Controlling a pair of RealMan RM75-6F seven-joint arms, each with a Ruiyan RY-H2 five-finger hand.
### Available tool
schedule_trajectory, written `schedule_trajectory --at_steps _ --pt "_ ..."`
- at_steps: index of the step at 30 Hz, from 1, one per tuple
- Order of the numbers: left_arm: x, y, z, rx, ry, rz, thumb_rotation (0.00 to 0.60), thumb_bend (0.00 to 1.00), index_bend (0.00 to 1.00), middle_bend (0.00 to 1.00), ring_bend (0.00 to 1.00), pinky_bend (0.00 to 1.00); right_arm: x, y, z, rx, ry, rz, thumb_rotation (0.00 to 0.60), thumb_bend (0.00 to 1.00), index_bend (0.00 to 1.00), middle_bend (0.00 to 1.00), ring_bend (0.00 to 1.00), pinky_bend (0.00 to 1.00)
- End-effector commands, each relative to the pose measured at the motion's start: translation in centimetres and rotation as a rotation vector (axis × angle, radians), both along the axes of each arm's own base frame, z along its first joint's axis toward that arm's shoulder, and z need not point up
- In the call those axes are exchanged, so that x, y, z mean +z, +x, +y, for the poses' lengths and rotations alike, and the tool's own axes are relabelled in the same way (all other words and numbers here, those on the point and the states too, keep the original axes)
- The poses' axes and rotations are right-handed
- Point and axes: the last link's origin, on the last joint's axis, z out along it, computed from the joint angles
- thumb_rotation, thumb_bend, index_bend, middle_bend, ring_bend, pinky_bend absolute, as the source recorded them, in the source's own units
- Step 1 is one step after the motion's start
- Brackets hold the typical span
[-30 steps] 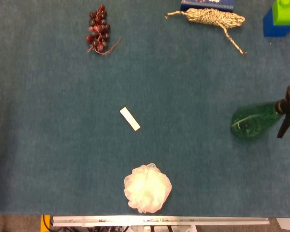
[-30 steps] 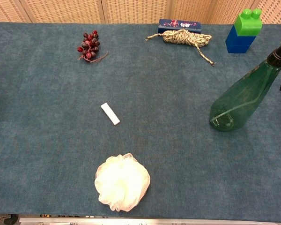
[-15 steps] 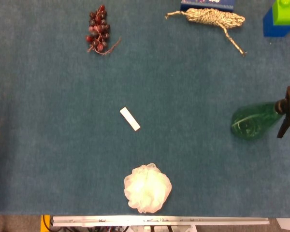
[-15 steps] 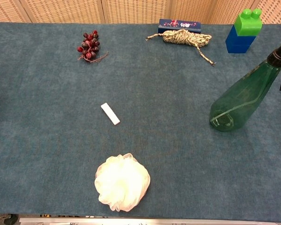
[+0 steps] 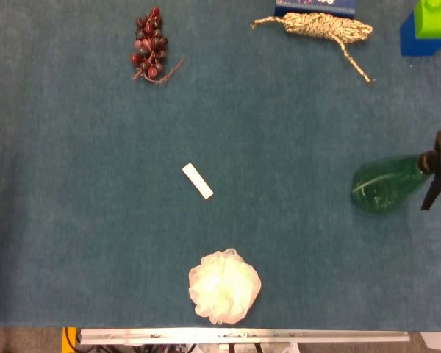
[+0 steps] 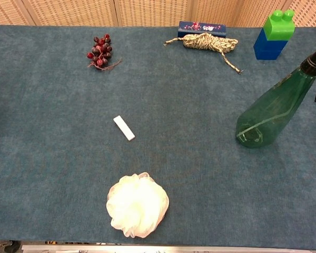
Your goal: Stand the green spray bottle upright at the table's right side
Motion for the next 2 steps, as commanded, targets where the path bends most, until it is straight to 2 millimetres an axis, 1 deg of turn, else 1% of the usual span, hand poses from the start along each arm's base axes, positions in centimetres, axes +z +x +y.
schedule_trajectory --at_steps 1,2 --pt "0.0 0.0 -0.01 0.0 0.0 0.0 0.6 0.0 0.0 0.0 0.0 0.0 0.22 -0.19 0.13 -0.015 -0.016 -0.002 0.6 0.0 0.07 0.15 0.07 0.22" --pt "0.0 0.0 -0.01 0.0 0.0 0.0 0.6 0.0 0.0 0.0 0.0 0.0 0.23 -0.23 0.15 -0.015 -0.018 -0.009 0.6 0.0 0.07 0.15 0.07 0.22"
